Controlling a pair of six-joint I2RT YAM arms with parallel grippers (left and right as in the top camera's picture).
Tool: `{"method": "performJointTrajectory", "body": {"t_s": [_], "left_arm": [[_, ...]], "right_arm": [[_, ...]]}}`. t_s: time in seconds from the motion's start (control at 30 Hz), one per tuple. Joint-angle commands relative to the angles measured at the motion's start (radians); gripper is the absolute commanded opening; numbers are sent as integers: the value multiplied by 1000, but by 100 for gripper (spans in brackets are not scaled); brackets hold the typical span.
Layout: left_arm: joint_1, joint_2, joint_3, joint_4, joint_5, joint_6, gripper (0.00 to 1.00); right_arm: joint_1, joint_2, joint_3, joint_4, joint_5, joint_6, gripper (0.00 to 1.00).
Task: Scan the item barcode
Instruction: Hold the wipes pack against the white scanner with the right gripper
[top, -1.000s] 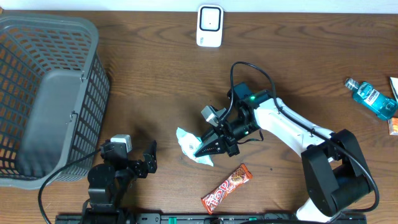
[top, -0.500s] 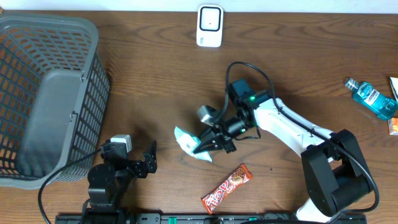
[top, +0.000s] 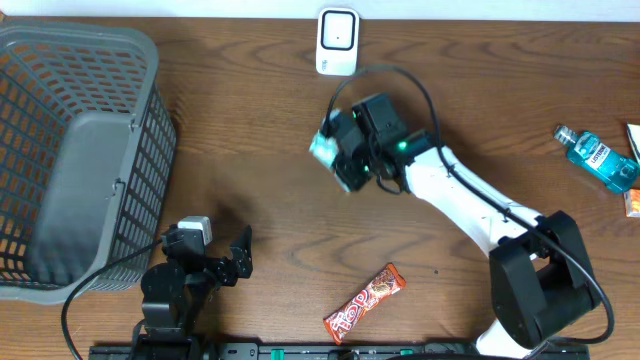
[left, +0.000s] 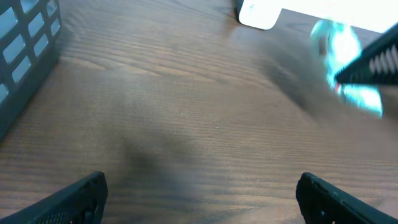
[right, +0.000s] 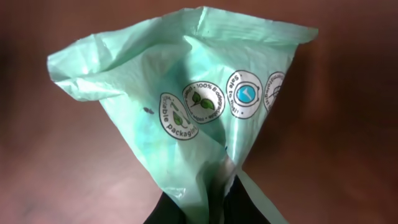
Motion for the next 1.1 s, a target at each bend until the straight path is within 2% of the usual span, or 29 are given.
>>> {"method": "performJointTrajectory", "body": {"t_s": [0.0, 0.17, 0.5, 0.63, 0.83, 1.07], "left_arm": [[-3, -4, -7, -11, 5, -1, 96], [-3, -4, -7, -11, 5, -1, 96], [-3, -4, -7, -11, 5, -1, 96], [-3, -4, -7, -11, 5, -1, 96], [-3, -4, -7, -11, 5, -1, 96], [-3, -4, -7, -11, 5, -1, 97]], "right_arm": [[1, 14, 97, -10, 275, 60, 1], [-13, 142, 259, -41, 375, -17, 1], [-77, 604, 918, -203, 632, -212, 1], [-76, 741, 1079, -174, 705, -303, 1], [-63, 867, 1149, -24, 869, -461, 1], [-57, 885, 1152, 61, 909, -466, 1]]}}
